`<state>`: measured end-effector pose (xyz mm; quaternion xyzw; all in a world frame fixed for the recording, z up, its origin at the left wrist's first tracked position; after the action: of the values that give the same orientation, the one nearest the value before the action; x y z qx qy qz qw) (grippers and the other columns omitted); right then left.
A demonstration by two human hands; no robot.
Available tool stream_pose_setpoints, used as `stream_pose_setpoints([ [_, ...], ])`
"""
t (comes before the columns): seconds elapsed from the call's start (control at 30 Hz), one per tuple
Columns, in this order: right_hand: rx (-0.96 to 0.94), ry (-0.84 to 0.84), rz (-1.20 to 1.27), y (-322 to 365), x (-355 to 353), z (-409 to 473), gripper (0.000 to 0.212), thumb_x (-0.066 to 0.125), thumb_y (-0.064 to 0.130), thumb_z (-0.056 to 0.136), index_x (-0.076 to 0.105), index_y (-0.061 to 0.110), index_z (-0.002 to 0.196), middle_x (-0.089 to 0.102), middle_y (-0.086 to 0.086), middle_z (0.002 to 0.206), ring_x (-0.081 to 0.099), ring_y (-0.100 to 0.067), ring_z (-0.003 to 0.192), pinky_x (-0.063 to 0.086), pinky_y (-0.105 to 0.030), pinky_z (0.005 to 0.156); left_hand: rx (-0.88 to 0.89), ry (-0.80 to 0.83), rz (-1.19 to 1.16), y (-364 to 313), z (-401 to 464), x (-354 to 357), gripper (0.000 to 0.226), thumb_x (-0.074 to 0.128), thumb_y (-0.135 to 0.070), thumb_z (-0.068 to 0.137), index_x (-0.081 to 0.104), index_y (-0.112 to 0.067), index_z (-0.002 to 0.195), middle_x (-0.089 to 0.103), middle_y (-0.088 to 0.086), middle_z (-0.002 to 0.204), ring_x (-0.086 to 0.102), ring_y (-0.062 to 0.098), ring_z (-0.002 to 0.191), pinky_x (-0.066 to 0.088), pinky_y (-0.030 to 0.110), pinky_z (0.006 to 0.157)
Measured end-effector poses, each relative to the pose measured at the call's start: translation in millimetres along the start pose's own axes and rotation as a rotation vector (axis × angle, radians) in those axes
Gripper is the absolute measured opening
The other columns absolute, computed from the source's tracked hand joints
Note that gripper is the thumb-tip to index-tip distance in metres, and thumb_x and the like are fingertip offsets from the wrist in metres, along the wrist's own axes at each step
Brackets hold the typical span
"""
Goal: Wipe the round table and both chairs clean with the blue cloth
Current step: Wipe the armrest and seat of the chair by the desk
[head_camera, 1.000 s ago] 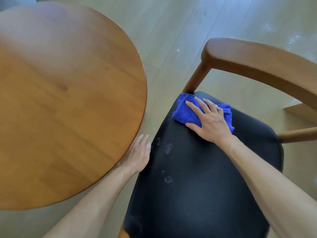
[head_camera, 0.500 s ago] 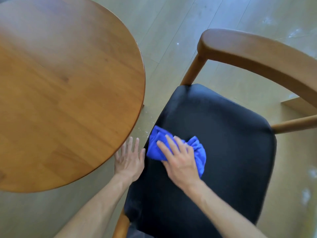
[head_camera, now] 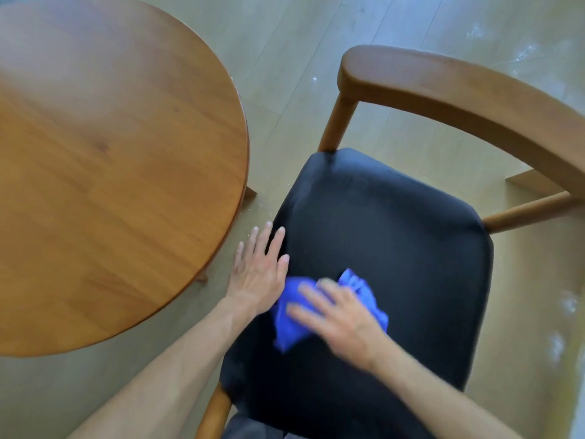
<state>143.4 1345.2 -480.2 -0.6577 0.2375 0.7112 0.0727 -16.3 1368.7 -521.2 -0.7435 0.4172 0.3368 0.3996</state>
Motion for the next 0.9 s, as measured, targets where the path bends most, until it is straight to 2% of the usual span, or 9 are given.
stream_pose_setpoints([
  [0.1,0.667,-0.013,0.005,-80,-14,28,0.053,0.074,0.013,0.076,0.062,0.018,0.127,0.060,-0.014,0.127,0.059,-0.037,0.097,0.052,-0.044,0.078,0.046,-0.128,-0.066,-23,-6,-16,0.053,0.038,-0.031,0.100,0.028,-0.019,0.150,0.017,0.003,0.160,0.013,0.023,0.148,0.016,0.045,0.117],
  [0.23,0.737,0.077,0.458,-104,-9,11,0.063,0.049,0.058,0.087,0.035,0.038,0.145,0.029,0.004,0.153,0.027,-0.019,0.135,0.025,-0.036,0.109,-0.003,-0.283,-0.043,-55,-27,-28,0.049,0.055,-0.031,0.091,0.050,-0.012,0.135,0.047,0.017,0.138,0.049,0.036,0.117,0.043,0.047,0.087],
  [0.3,0.865,-0.077,0.494,-136,-23,-29,0.051,0.045,0.049,0.091,0.045,0.033,0.140,0.035,0.006,0.151,0.027,-0.015,0.139,0.022,-0.036,0.112,-0.036,-0.250,-0.076,-75,-35,-20,0.053,0.050,-0.042,0.088,0.049,-0.014,0.133,0.049,0.016,0.129,0.050,0.033,0.102,0.044,0.044,0.076],
  [0.4,1.182,-0.087,0.161,-171,-23,-102,0.048,0.054,0.031,0.095,0.047,0.019,0.141,0.031,-0.008,0.154,0.024,-0.029,0.142,0.024,-0.049,0.114,-0.196,-0.097,-0.210,-105,-30,9,0.076,0.043,-0.064,0.085,0.025,-0.023,0.146,0.027,0.015,0.142,0.042,0.032,0.110,0.043,0.044,0.085],
  [0.5,1.210,0.031,0.030,-168,8,-121,0.061,0.054,0.038,0.094,0.035,0.016,0.148,0.018,-0.014,0.158,0.014,-0.034,0.146,0.017,-0.056,0.115,-0.362,-0.045,-0.319,-134,-7,27,0.092,0.051,-0.065,0.081,0.005,-0.024,0.150,0.003,0.022,0.149,0.035,0.034,0.116,0.038,0.043,0.097],
  [0.57,1.200,0.059,-0.003,-165,22,-122,0.065,0.039,0.049,0.095,0.027,0.017,0.150,0.013,-0.015,0.159,0.010,-0.034,0.147,0.013,-0.056,0.115,-0.356,-0.080,-0.353,-146,5,25,0.088,0.060,-0.043,0.083,0.009,-0.020,0.150,-0.001,0.026,0.150,0.033,0.035,0.113,0.035,0.040,0.100],
  [0.73,1.201,-0.007,-0.059,-168,32,-127,0.067,0.029,0.051,0.091,0.027,0.019,0.150,0.015,-0.014,0.159,0.013,-0.034,0.146,0.016,-0.058,0.114,0.139,-0.203,-0.230,-150,47,-8,0.072,0.054,0.003,0.073,0.043,-0.019,0.141,0.019,0.016,0.154,0.039,0.032,0.111,0.043,0.039,0.091],
  [0.8,1.199,-0.029,-0.067,-169,34,-128,0.066,0.030,0.051,0.091,0.026,0.020,0.150,0.015,-0.013,0.159,0.013,-0.033,0.147,0.016,-0.057,0.115,0.189,-0.191,-0.149,-144,78,-21,0.068,0.056,-0.005,0.074,0.044,-0.022,0.139,0.020,0.011,0.155,0.039,0.032,0.117,0.043,0.040,0.089],
  [0.9,1.183,-0.066,-0.084,-170,33,-128,0.066,0.032,0.050,0.091,0.028,0.020,0.150,0.016,-0.013,0.159,0.014,-0.033,0.146,0.015,-0.057,0.114,0.181,-0.166,0.052,-146,91,-18,0.072,0.060,-0.046,0.078,0.035,-0.029,0.144,0.013,0.013,0.157,0.033,0.036,0.127,0.038,0.044,0.093],
])
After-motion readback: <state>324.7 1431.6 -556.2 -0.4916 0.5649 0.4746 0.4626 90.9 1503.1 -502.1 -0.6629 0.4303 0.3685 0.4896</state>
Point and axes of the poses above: each hand's wrist, its own z-axis towards the middle knuckle, its own x-axis out of the palm, y = z × x, the point moved 7 cm from there along z, towards the middle knuckle
